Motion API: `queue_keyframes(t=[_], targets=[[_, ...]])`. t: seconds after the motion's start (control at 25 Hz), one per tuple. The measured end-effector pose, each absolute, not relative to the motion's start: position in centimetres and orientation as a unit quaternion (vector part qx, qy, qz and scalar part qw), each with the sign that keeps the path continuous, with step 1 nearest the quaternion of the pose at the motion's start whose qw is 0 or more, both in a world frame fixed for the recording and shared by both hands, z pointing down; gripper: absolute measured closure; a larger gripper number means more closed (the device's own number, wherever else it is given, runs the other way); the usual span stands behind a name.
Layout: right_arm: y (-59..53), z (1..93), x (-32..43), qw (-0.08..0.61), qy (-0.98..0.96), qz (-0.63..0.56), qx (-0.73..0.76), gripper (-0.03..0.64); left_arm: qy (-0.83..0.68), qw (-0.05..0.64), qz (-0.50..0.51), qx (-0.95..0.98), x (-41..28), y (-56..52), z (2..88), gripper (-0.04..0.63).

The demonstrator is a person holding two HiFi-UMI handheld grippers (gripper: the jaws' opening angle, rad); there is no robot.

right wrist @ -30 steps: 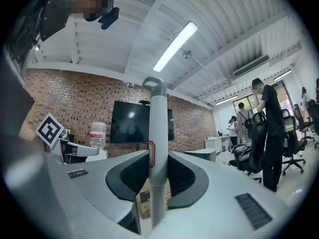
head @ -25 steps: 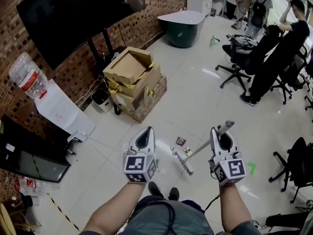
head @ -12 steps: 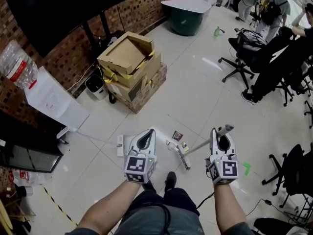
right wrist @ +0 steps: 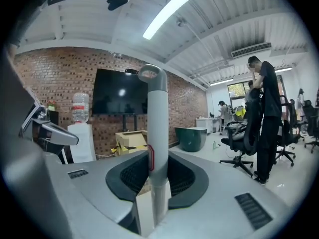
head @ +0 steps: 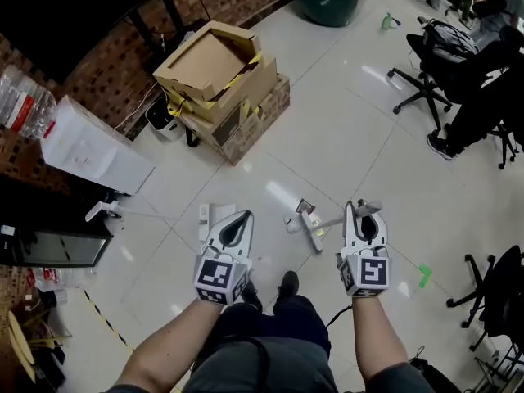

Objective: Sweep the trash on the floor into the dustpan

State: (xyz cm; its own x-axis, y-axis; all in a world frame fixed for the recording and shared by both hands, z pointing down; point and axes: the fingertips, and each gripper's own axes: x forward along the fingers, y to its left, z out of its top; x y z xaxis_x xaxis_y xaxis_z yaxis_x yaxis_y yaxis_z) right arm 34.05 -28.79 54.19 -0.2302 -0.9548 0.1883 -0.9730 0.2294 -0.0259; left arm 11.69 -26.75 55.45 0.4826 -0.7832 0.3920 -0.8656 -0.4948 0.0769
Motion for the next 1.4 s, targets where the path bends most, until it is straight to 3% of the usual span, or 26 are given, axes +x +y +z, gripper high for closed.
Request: queue_keyframes(t=[0.28, 0.72, 1.4], targets=[[-31.8, 61.0, 33.6, 0.088, -0.783, 0.082, 0.610, 0.511, -0.513, 0.156, 0.159, 0.829, 9.0, -29.1, 60.4, 0.589], [-33.4, 58.9, 30.3, 0.081, -0.771, 0.054, 0.629, 0.511, -0.488, 0.171, 0.160, 0.841, 3.7, -30.6, 60.3, 0.589], [-33.2, 62.4, 13.7, 0.107, -0.790, 0.083, 0.598, 0.511, -0.449, 0.172, 0.186, 0.857, -5.9, -28.6, 62.7, 0.589]])
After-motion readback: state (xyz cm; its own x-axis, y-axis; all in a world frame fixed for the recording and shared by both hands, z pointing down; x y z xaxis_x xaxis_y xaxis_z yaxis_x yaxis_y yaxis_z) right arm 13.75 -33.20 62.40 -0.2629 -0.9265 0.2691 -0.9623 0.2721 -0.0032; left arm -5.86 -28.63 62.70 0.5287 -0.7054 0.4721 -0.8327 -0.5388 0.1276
